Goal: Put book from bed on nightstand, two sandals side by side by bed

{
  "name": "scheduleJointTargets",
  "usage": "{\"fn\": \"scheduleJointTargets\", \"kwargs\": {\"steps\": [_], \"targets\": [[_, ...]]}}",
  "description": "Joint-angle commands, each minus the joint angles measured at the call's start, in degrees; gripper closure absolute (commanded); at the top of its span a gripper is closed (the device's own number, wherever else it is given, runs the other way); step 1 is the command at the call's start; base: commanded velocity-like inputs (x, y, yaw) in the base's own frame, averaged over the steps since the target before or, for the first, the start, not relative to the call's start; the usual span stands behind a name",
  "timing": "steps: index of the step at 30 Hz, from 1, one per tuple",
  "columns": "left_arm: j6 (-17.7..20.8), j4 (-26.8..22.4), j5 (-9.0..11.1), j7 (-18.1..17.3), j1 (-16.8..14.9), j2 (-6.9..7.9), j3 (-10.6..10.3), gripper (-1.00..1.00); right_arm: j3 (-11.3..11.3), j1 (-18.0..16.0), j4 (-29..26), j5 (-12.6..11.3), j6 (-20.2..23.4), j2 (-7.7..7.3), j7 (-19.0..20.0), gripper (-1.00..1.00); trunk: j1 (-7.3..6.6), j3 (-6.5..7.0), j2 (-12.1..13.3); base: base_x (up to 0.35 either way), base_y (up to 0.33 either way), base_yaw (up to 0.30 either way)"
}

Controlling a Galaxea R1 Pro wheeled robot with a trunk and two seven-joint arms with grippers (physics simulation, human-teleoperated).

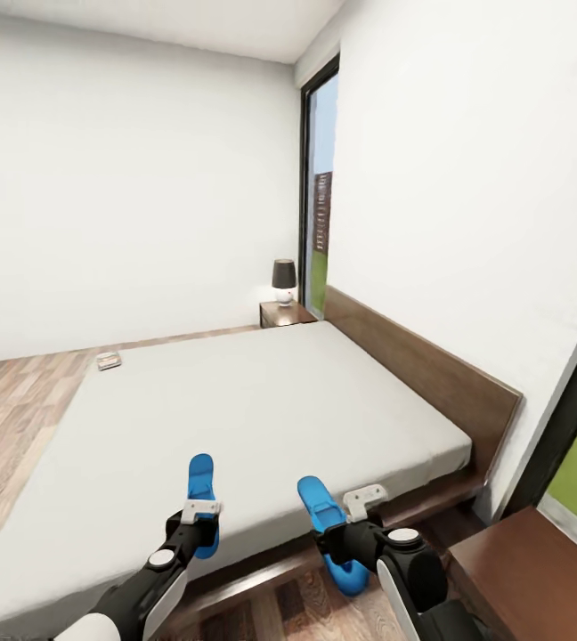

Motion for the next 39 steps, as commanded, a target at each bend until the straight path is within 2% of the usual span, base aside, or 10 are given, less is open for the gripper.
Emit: {"fn": "scheduleJointTargets", "kwargs": {"steps": [1,12,22,39], "targets": [[-0.2,0.0,0.4,0.4,-0.1,0.05,-0.6,1.00,-0.1,0.0,-0.1,0.0,0.3,0.01,0.2,1.00,0.02,-0.10,-0.1,0.000,0.000,0.284],[-0.3,0.0,0.4,0.4,-0.1,0.06,-1.0,1.00,0.0,0.0,-0.1,0.0,0.3,0.01,0.2,1.00,0.02,-0.10,-0.1,0.000,0.000,0.236],[-0.3,0.0,0.4,0.4,-0.1,0.06,-1.0,1.00,0.9,0.0,-0.1,0.0,0.3,0.01,0.2,1.00,0.02,-0.10,-0.1,0.000,0.000,0.015],[-0.3,0.0,0.4,0.4,-0.1,0.06,-1.0,1.00,1.1,0.0,-0.1,0.0,0.2,0.01,0.2,1.00,0.02,-0.10,-0.1,0.000,0.000,0.000]]}}
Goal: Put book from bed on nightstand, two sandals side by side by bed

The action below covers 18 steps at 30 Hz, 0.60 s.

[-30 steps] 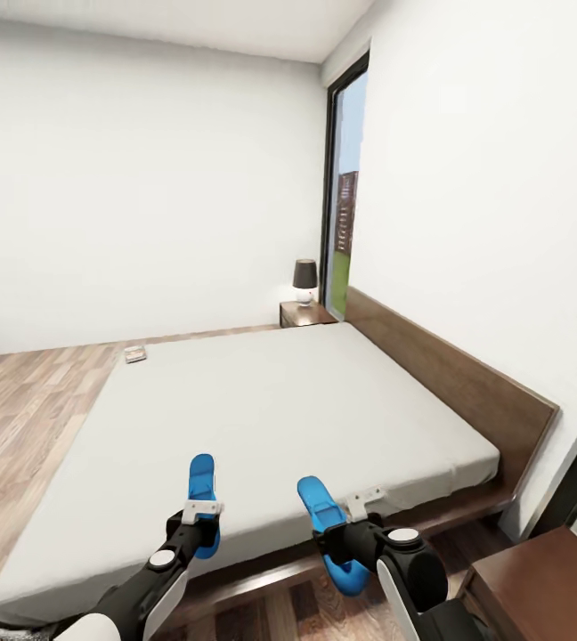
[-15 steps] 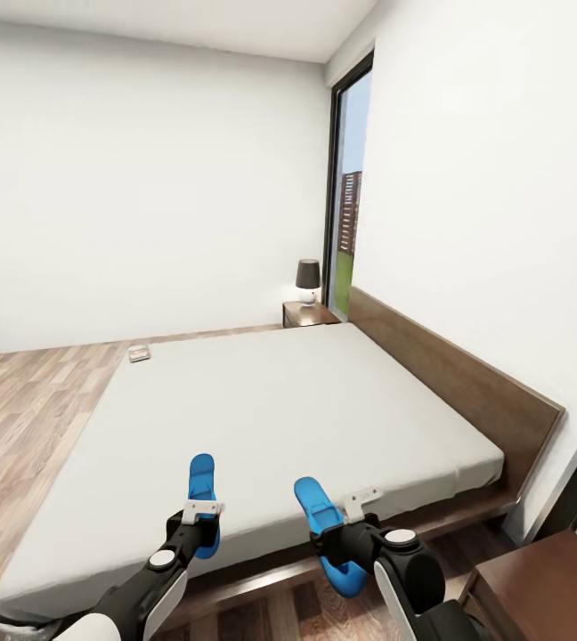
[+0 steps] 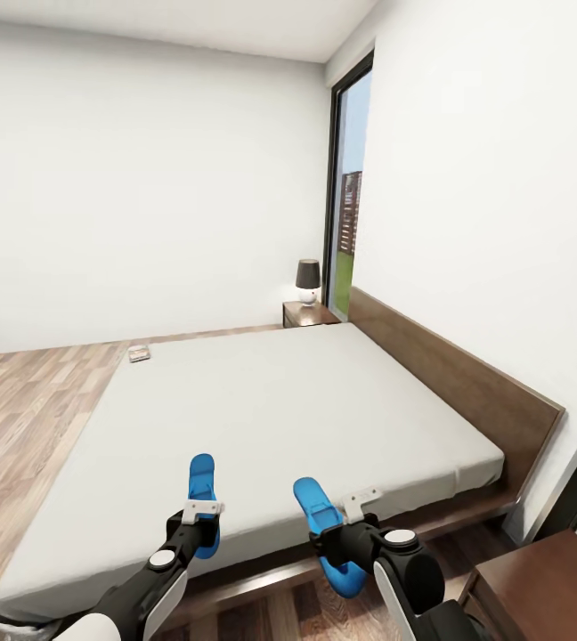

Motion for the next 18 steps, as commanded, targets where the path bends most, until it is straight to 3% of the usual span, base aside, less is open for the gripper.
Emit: {"fn": "scheduleJointTargets", "kwargs": {"steps": [1,18], "targets": [[-0.2,0.0,0.4,0.4,-0.1,0.06,-0.5,1.00,0.0,-0.1,-0.1,0.0,0.3,0.02,0.2,1.00,0.02,-0.10,-0.1,0.000,0.000,0.000],[-0.2,0.0,0.4,0.4,0.0,0.06,-0.5,1.00,0.0,-0.1,-0.1,0.1,0.3,0.02,0.2,1.00,0.02,-0.10,-0.1,0.000,0.000,0.003]]}}
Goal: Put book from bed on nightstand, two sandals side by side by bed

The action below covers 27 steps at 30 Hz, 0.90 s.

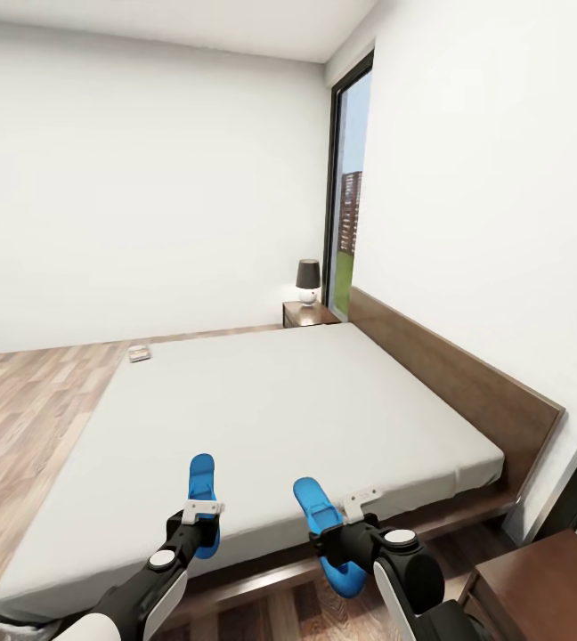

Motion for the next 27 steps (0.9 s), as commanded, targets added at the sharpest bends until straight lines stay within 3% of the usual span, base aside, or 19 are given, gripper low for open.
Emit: {"fn": "scheduleJointTargets", "kwargs": {"steps": [1,17,27], "targets": [[-0.2,0.0,0.4,0.4,-0.1,0.06,-0.5,1.00,0.0,0.0,-0.1,0.0,0.3,0.02,0.2,1.00,0.02,-0.10,-0.1,0.000,0.000,0.059],[-0.2,0.0,0.4,0.4,-0.1,0.06,-0.5,1.00,0.0,0.0,-0.1,0.0,0.3,0.02,0.2,1.00,0.02,-0.10,-0.1,0.000,0.000,0.213],[-0.2,-0.1,0.4,0.4,-0.1,0.06,-0.5,1.00,0.0,0.0,-0.1,0.0,0.3,0.02,0.2,1.00,0.02,-0.10,-0.1,0.000,0.000,0.046]]}}
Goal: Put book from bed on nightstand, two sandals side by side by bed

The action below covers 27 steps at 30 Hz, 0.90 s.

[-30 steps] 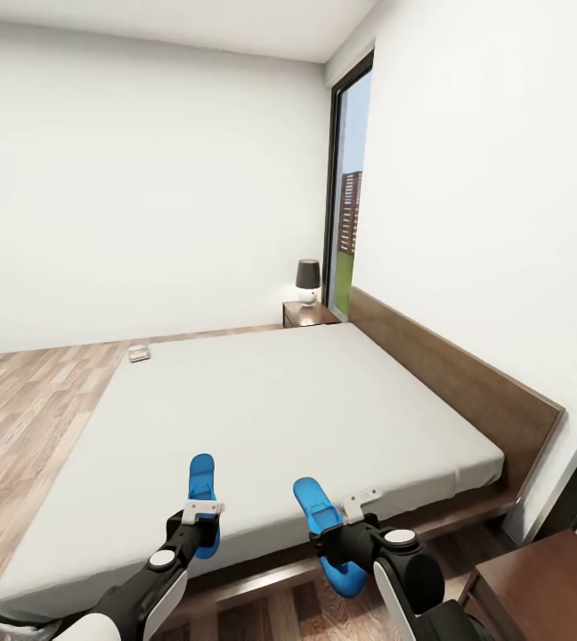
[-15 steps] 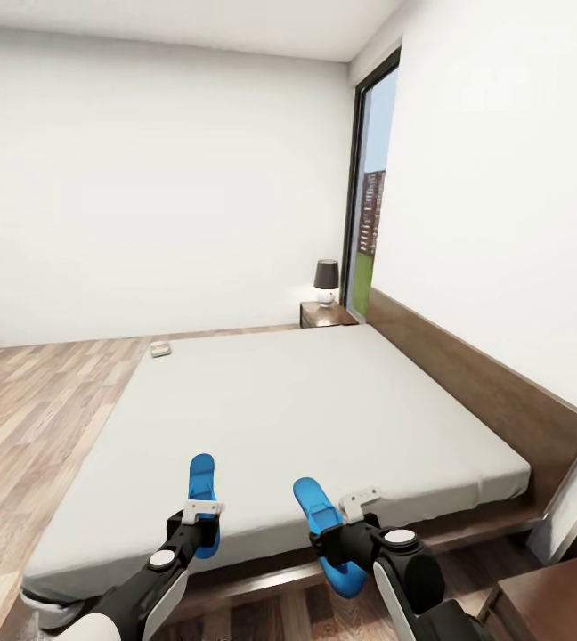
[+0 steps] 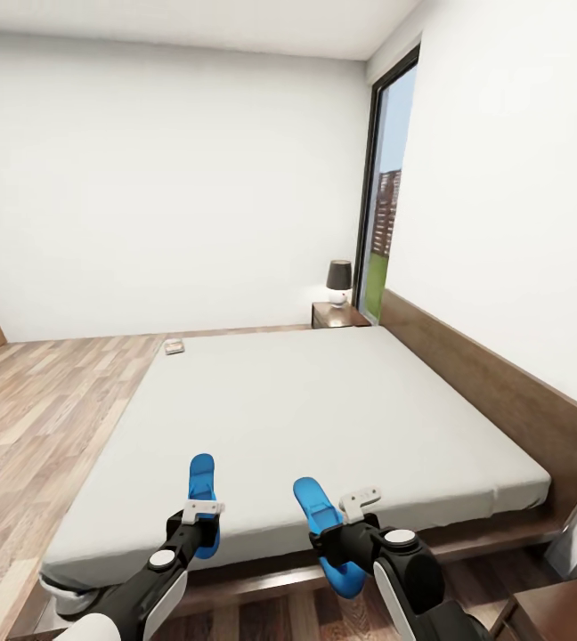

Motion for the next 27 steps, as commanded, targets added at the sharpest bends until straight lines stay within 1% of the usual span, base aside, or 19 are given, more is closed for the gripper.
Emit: {"fn": "scheduleJointTargets", "kwargs": {"steps": [1,17,27], "targets": [[-0.2,0.0,0.4,0.4,-0.1,0.06,-0.5,1.00,0.0,-0.1,-0.1,0.0,0.3,0.02,0.2,1.00,0.02,-0.10,-0.1,0.000,0.000,0.006],[-0.2,0.0,0.4,0.4,-0.1,0.06,-0.5,1.00,0.0,-0.1,-0.1,0.0,0.2,0.02,0.2,1.00,0.02,-0.11,-0.1,-0.021,0.000,0.007],[-0.2,0.0,0.4,0.4,-0.1,0.06,-0.5,1.00,0.0,-0.1,-0.1,0.0,0.3,0.02,0.2,1.00,0.02,-0.33,-0.1,-0.003,0.000,0.208]]}}
